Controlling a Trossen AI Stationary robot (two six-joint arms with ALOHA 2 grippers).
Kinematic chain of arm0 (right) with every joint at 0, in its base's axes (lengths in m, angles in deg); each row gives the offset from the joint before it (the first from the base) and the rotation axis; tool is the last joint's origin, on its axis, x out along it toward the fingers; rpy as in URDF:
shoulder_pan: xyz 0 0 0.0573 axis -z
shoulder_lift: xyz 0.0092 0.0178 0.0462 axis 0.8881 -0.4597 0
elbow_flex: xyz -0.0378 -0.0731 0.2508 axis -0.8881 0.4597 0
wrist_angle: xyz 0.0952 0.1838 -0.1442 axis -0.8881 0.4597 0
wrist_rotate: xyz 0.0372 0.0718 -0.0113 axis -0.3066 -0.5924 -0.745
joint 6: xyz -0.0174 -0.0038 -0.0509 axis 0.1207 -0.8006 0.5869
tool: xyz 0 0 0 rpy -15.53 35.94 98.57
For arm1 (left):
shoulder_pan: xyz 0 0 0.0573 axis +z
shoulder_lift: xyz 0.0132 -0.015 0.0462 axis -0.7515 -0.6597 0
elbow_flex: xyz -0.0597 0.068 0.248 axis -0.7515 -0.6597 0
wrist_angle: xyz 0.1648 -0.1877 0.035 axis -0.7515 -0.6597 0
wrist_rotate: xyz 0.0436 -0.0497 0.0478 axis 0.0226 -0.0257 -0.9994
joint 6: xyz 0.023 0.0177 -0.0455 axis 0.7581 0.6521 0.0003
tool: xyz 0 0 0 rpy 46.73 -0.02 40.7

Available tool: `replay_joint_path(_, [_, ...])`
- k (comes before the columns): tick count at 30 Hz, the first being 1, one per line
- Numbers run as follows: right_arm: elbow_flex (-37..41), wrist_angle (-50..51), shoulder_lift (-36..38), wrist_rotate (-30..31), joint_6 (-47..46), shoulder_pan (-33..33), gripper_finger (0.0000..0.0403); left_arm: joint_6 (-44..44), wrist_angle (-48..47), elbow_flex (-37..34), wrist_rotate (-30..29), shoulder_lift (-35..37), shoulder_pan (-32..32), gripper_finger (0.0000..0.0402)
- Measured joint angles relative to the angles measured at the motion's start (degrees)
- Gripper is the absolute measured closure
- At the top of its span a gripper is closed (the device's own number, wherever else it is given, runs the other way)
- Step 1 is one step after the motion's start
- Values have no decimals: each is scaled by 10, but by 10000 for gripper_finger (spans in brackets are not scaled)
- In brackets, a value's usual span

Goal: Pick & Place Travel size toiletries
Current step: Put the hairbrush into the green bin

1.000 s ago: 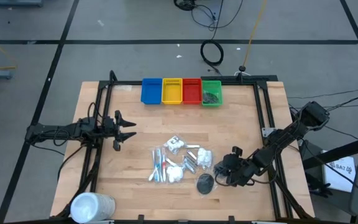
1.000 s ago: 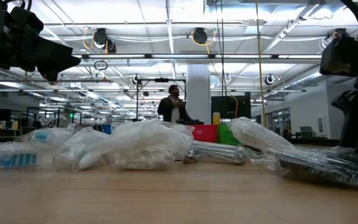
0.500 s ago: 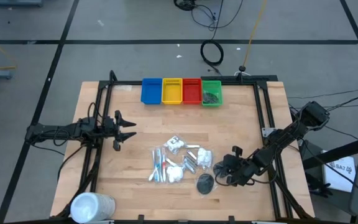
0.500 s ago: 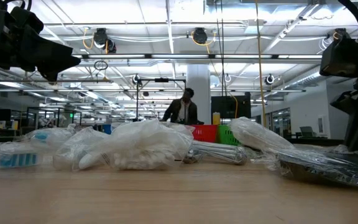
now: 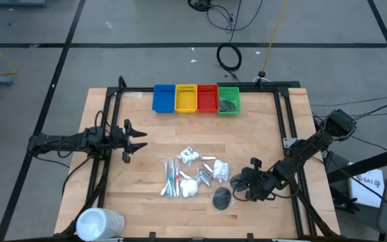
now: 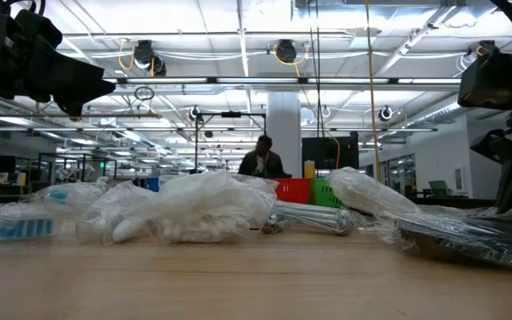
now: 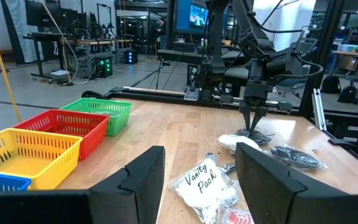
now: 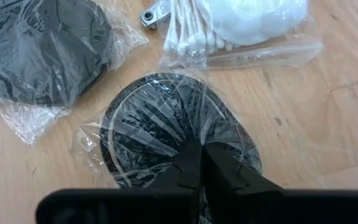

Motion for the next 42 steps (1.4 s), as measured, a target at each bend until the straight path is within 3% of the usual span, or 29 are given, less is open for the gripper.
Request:
replay_joint_path(9, [2,-40,54,-2,68,0,403,0,0,0,0,0,0,211])
replay_joint_path(24, [4,-254,78,-3,259,-1,403,0,0,0,0,0,0,211])
replay_joint_path(35, [170,-681,78,-107,324,-2,403,0,0,0,0,0,0,210])
replay_joint_path(42, [236,-782,78,-123,327,-1,403,0,0,0,0,0,0,210])
